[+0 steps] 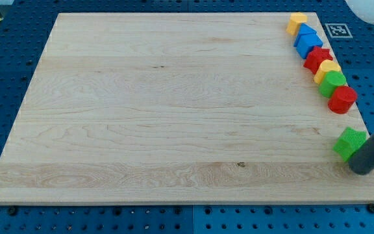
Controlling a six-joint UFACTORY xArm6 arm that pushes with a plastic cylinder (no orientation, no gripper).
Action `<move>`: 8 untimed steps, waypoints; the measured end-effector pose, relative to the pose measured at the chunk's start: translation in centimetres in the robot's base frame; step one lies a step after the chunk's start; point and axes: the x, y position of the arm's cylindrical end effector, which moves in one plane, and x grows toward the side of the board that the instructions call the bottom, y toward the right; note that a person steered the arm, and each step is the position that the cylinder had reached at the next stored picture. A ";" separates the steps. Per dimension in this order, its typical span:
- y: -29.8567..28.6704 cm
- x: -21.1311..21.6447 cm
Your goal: Push the green star to the bottom of the red circle
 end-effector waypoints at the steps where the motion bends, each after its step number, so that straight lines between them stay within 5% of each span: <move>1: 0.0 -1.1; 8: -2.5 -2.2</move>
